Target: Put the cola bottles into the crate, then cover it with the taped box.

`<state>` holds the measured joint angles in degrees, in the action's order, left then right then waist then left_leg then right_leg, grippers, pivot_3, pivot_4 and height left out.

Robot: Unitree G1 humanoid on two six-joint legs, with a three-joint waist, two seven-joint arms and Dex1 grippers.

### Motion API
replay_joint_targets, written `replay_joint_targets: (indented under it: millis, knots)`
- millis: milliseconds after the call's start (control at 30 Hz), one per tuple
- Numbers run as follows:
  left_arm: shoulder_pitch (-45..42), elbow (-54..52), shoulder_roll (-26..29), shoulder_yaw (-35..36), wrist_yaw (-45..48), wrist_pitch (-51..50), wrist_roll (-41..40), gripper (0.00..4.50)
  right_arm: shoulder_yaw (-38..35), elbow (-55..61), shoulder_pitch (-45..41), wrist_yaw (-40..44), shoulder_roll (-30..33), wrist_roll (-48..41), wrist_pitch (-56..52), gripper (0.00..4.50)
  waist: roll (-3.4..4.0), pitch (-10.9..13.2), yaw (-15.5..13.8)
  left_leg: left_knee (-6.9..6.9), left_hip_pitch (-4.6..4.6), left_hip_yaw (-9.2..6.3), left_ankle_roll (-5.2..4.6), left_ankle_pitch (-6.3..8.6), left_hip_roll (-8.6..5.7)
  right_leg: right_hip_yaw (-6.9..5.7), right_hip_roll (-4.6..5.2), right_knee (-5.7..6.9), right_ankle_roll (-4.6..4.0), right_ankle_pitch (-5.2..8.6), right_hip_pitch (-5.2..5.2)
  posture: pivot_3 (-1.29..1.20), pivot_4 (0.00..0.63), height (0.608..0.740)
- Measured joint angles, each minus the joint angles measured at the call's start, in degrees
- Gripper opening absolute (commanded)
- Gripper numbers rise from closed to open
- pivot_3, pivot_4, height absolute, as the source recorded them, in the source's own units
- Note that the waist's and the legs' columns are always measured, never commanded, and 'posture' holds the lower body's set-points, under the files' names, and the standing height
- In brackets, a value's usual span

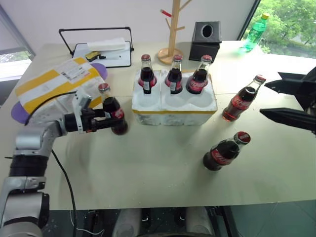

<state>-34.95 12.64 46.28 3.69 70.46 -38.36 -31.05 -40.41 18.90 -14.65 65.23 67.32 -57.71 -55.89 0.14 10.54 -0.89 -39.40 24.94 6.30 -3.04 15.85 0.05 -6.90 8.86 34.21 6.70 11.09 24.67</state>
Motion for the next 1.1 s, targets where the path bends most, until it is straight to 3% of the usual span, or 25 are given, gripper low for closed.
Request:
replay_joint_targets:
  millis: [233,400,733,1100]
  knots:
    - [-22.04,7.04,1.68,-2.92,10.56,-1.50,0.02,2.81,-0.01,1.26,1.95,-1.05,-1.24,0.02,0.07,4.50,0.00,0.00,0.04,-0.67,0.45,-0.11,-0.27,0.14,-0.03,-0.10,-0.04,0.02,0.19,-0.10,0.03,0.00,0.150,0.740]
    - [-32.79,19.71,-4.47,-6.78,15.49,1.43,3.41,2.81,-1.09,3.50,4.30,-3.48,-3.16,-0.63,0.00,4.50,-0.03,0.01,0.09,-0.69,0.42,-0.12,-0.28,0.13,-0.03,-0.11,-0.06,0.04,0.21,-0.10,-0.01,0.00,0.150,0.740]
    - [-36.94,37.33,-14.44,-11.44,17.98,17.55,13.83,2.81,-5.82,7.50,8.79,-8.79,-5.52,-4.48,-1.22,4.50,-0.20,0.11,0.10,-0.71,0.45,-0.12,-0.30,0.13,-0.02,-0.10,-0.04,0.04,0.21,-0.11,0.03,0.00,0.150,0.740]
    - [-37.13,44.33,-19.23,-10.73,15.01,21.94,17.57,2.81,-5.60,8.09,9.67,-12.55,-5.57,-7.17,-1.14,4.50,-0.35,0.20,-0.01,-0.72,0.54,-0.14,-0.36,0.17,-0.02,-0.11,-0.02,0.05,0.23,-0.13,0.09,0.00,0.150,0.740]
